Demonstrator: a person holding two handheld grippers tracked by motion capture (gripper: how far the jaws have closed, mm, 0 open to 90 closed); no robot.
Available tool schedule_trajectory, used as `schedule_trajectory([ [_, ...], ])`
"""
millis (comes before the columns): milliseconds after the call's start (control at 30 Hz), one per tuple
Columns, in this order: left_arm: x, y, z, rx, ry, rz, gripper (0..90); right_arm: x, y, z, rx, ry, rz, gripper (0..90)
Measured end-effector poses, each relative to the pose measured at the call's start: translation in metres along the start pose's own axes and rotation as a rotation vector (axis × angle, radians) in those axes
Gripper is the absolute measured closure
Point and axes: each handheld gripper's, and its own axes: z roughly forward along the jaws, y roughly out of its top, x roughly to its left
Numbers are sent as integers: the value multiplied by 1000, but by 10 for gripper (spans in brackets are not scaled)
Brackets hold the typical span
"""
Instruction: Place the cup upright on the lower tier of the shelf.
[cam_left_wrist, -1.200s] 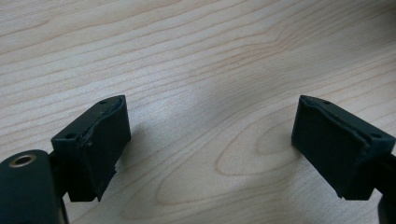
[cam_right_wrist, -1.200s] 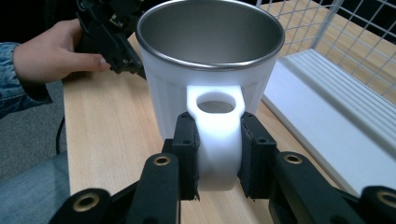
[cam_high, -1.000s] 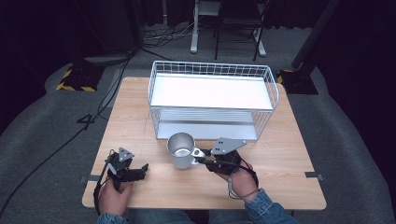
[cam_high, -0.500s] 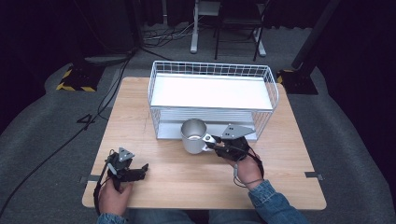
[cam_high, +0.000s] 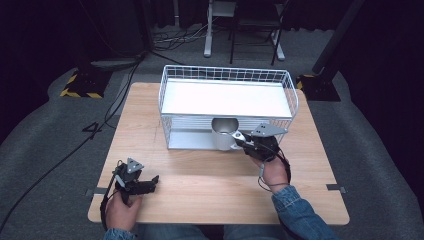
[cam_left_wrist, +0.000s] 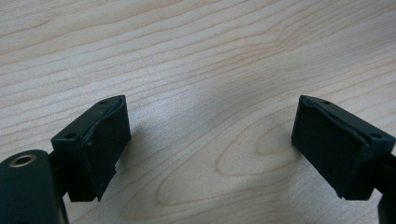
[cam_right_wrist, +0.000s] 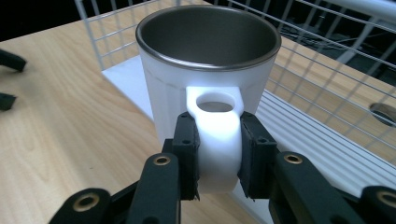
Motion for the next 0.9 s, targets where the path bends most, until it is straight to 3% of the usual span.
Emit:
schedule_trajectory([
  [467, 0, 0, 0, 0, 0, 0, 121, -32, -11, 1, -27, -142, 119, 713],
  [900, 0, 0, 0, 0, 0, 0, 121, -47, -17, 13, -26, -244, 169, 713],
])
